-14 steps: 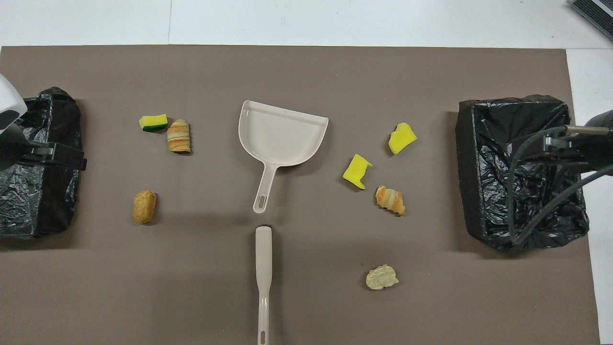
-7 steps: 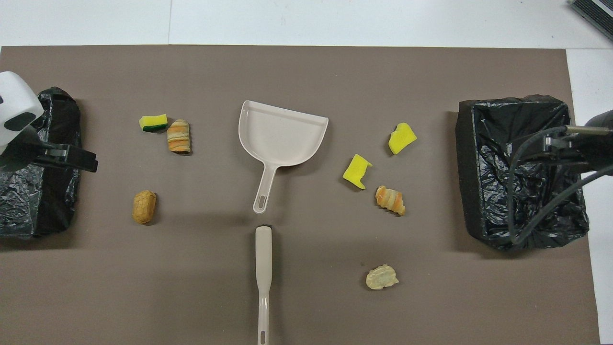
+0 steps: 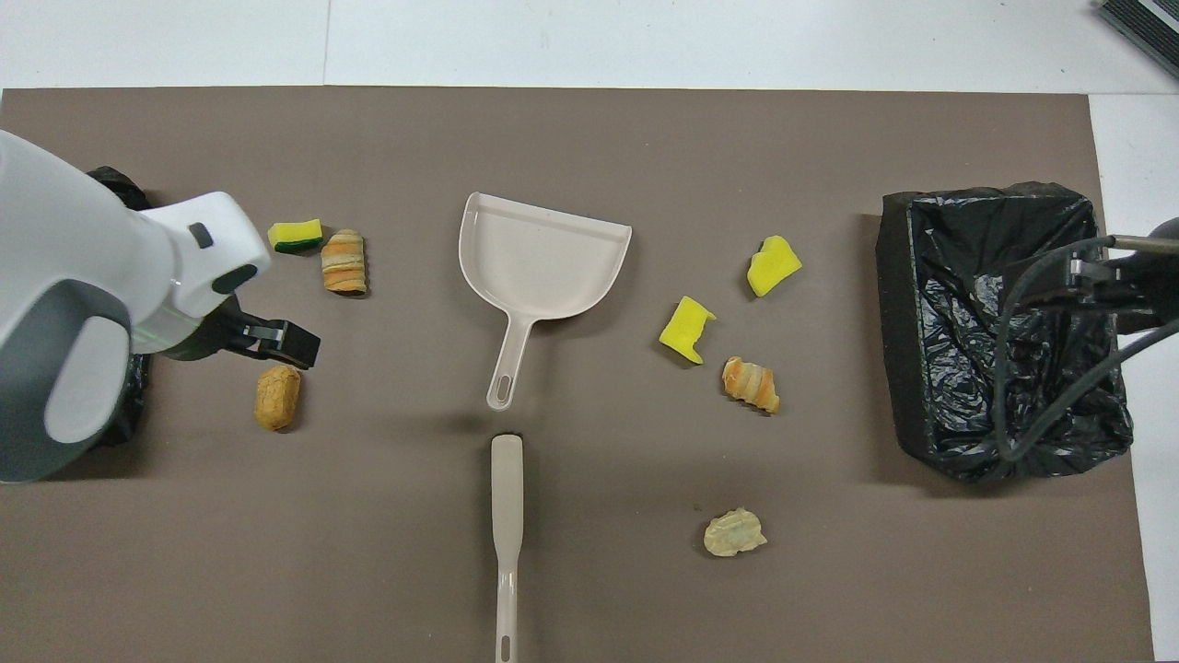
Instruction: Sweep and dump trash in bin
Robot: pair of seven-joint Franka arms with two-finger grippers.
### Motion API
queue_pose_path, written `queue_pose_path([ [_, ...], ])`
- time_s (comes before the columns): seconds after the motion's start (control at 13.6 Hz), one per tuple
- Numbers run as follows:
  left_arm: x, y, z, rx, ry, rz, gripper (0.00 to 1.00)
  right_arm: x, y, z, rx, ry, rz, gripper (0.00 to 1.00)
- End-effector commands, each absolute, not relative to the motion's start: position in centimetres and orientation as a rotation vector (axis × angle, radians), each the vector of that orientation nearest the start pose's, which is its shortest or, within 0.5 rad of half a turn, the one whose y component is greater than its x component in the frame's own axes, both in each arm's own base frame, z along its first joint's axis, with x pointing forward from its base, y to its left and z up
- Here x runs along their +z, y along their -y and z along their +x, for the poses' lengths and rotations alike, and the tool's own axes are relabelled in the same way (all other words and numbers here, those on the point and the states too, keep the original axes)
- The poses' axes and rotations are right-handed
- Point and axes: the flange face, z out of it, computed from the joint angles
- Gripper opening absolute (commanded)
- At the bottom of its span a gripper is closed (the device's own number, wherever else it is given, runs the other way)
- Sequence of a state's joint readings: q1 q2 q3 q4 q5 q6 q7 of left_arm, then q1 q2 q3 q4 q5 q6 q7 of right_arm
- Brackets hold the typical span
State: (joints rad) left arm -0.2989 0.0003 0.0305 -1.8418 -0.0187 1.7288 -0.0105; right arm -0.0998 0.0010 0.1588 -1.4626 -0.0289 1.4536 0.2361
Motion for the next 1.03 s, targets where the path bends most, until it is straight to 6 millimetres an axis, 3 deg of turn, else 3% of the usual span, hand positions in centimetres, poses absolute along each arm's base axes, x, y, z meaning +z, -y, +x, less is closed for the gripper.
queue_pose_path([
  [0.0,48.5,17.4,47.6,0.16,-0.382,-3.112,1.0,66.7,-2.7,54.0,0.018,-0.245,-3.149,1.0],
  [0.44,43.8,24.2,38.1,0.172,-0.36,-3.094,1.0,67.0,-4.8,54.3,-0.042,-0.236,-3.142,1.0],
  [0.59,40.8,27.4,34.9,0.144,-0.338,-3.094,1.0,66.6,-5.4,54.5,-0.031,-0.265,-3.141,1.0],
  [0.74,38.0,29.5,31.7,0.105,-0.304,-3.107,1.0,66.1,-7.3,54.9,-0.049,-0.244,-3.15,1.0],
  [0.96,36.7,31.8,27.6,0.106,-0.357,-3.093,1.0,64.5,-11.4,56.0,-0.079,-0.27,-3.138,1.0],
])
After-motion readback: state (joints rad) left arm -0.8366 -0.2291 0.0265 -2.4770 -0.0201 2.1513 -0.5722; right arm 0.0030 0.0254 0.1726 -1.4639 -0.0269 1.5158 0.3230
